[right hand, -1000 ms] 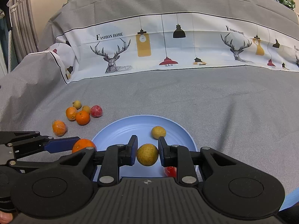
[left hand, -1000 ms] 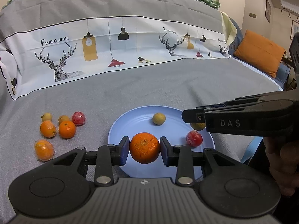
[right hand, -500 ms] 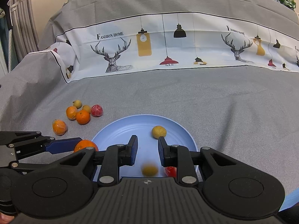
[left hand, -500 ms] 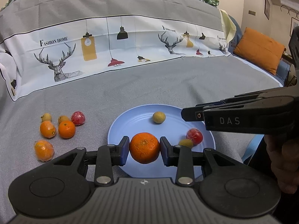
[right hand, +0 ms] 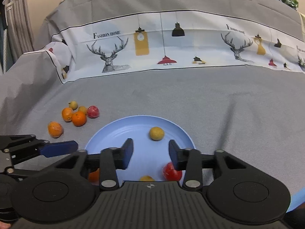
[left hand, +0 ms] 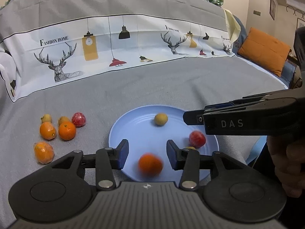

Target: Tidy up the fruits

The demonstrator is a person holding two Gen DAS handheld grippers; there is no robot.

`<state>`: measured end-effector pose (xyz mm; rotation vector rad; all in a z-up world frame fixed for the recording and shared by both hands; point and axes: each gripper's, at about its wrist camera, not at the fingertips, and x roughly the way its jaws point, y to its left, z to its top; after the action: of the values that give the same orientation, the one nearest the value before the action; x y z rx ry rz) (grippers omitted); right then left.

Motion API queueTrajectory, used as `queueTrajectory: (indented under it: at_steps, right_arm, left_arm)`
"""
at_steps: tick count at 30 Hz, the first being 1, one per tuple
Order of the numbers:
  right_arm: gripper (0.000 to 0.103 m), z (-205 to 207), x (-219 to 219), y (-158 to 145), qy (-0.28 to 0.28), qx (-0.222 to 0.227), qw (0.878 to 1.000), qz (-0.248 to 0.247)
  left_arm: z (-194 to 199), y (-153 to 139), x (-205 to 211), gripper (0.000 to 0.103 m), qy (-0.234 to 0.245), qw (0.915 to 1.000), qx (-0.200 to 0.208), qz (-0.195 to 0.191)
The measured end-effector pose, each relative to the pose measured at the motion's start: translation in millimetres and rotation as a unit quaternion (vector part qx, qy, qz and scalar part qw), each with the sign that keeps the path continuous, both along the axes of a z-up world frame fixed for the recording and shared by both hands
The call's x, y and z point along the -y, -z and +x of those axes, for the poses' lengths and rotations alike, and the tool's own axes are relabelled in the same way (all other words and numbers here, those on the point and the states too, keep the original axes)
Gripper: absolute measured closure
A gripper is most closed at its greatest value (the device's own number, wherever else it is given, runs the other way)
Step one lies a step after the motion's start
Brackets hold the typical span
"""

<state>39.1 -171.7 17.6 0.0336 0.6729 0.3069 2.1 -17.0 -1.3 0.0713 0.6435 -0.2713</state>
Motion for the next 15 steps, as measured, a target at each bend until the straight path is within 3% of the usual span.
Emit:
queueTrajectory:
  at_steps: [9,15]
  right_arm:
    - [0.060,-0.1,-0.7,1.2,0.002,0.002,1.000,-0.004]
    - [0.060,-0.4,-2.2,1.5,0.005,0.006,1.000,-0.010]
  left_arm:
    - [-1.3,-0.6,-0.3,0.055,-0.004,1.0000,0.002,0.000]
    - [-1.4,-1.2,-0.5,0.062,-0.004,1.0000,0.002,0.000]
